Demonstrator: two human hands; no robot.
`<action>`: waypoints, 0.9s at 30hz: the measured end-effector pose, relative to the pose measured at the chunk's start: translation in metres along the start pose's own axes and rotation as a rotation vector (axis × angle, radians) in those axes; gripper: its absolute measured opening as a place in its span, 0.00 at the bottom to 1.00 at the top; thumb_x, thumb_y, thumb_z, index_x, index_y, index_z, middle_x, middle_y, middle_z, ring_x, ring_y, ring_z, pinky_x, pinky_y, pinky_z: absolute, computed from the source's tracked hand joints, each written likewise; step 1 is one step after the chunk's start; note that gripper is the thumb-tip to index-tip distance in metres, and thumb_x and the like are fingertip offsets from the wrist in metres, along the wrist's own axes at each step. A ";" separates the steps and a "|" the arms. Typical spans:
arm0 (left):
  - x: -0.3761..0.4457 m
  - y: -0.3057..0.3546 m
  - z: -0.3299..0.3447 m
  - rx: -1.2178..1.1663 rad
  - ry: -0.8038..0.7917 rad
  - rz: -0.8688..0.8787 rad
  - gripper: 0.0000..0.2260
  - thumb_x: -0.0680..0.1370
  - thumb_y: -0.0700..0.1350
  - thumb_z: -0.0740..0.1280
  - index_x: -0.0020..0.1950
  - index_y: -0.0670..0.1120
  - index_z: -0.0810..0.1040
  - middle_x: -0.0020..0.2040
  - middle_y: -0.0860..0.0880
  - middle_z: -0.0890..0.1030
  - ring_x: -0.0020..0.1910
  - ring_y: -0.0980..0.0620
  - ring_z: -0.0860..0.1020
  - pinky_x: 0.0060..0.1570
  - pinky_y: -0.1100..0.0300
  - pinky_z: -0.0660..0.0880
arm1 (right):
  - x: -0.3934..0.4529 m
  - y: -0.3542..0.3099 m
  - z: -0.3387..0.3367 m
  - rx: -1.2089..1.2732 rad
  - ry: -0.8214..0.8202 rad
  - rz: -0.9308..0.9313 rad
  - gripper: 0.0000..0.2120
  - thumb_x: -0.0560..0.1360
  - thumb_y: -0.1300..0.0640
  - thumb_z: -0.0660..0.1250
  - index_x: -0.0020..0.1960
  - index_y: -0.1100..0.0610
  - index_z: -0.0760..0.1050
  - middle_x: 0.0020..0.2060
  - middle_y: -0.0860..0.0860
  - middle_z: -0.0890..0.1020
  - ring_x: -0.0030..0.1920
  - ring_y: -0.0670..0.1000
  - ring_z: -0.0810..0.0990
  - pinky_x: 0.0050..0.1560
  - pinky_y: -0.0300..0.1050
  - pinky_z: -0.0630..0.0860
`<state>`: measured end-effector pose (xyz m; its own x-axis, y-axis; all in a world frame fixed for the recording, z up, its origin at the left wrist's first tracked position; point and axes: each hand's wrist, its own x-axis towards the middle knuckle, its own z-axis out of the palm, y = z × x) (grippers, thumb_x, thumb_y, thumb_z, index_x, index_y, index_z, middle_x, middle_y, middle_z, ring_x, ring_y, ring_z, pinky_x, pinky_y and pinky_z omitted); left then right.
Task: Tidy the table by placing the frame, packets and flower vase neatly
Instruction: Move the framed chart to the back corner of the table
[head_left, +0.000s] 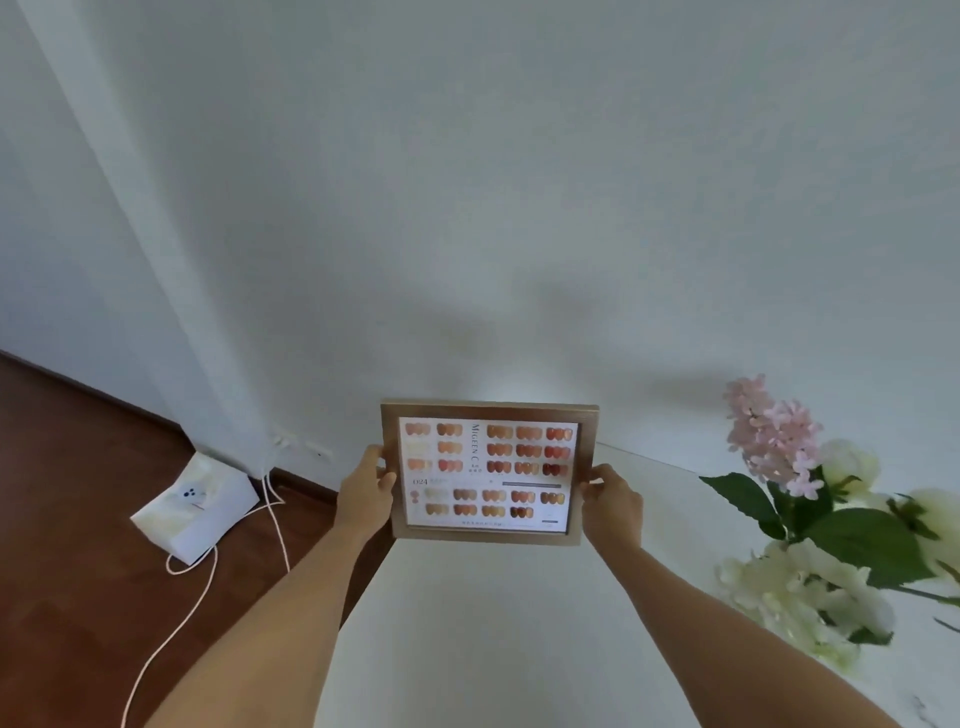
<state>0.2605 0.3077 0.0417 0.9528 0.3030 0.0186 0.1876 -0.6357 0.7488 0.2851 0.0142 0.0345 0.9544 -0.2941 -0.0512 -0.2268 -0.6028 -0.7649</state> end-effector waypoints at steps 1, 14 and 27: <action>0.010 0.002 0.002 0.006 -0.003 -0.001 0.11 0.79 0.40 0.60 0.62 0.45 0.68 0.56 0.41 0.80 0.58 0.41 0.78 0.57 0.46 0.75 | 0.007 -0.003 0.003 -0.004 0.009 0.005 0.11 0.79 0.59 0.58 0.60 0.56 0.74 0.49 0.55 0.84 0.36 0.51 0.77 0.28 0.35 0.68; 0.144 0.012 0.059 0.038 -0.141 0.125 0.09 0.79 0.44 0.62 0.59 0.46 0.70 0.55 0.44 0.81 0.53 0.45 0.80 0.46 0.58 0.75 | 0.089 -0.002 0.030 -0.040 0.147 0.162 0.10 0.79 0.61 0.60 0.57 0.58 0.76 0.50 0.57 0.85 0.43 0.55 0.81 0.34 0.38 0.70; 0.244 0.026 0.135 0.018 -0.222 0.200 0.10 0.78 0.39 0.62 0.59 0.43 0.70 0.54 0.43 0.81 0.51 0.45 0.81 0.44 0.59 0.76 | 0.174 0.010 0.040 -0.098 0.246 0.285 0.10 0.79 0.62 0.59 0.57 0.58 0.76 0.50 0.57 0.84 0.46 0.57 0.82 0.37 0.40 0.70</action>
<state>0.5302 0.2697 -0.0238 0.9998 0.0092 0.0180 -0.0069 -0.6804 0.7328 0.4569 -0.0137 -0.0080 0.7784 -0.6215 -0.0882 -0.5046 -0.5359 -0.6769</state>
